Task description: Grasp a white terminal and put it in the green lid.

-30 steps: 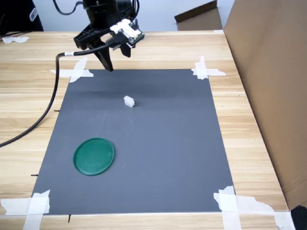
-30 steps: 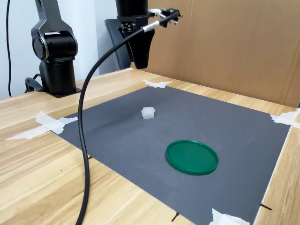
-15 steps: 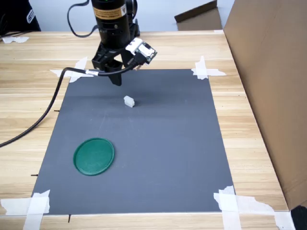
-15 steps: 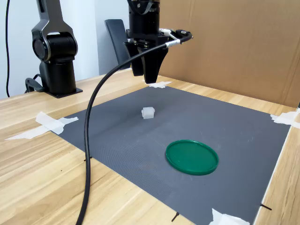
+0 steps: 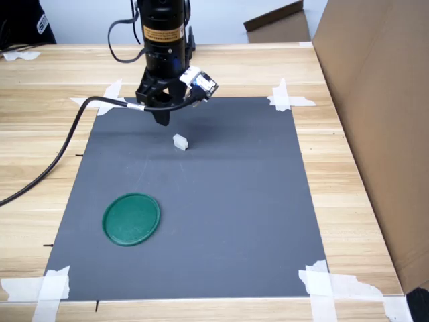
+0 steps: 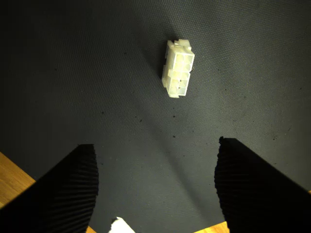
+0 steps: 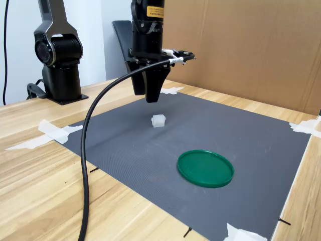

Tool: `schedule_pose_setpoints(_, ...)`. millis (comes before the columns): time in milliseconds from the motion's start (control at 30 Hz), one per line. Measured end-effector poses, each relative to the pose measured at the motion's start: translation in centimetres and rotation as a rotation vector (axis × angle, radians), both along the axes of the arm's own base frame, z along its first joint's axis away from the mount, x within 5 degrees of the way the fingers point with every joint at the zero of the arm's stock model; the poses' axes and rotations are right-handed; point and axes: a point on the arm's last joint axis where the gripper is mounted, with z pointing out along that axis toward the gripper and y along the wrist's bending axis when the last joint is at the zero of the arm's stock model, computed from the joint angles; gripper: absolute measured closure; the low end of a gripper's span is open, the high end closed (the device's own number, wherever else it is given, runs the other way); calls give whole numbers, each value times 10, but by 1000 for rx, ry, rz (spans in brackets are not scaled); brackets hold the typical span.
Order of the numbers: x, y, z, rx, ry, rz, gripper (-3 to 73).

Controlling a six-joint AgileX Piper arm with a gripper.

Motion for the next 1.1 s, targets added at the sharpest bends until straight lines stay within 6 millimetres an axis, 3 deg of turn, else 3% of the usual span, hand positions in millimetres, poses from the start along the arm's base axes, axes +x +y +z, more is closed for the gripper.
schedule_pose_setpoints(200, 0, 2, 0, 51, -10, -111, 104)
schedule_pose_setpoints(400, 19, 5, 3, 46, -15, -105, 106)
schedule_pose_setpoints(867, 24, 9, -5, 82, -8, -128, 106)
schedule_pose_setpoints(1100, 15, 5, -26, 40, -8, -68, 108)
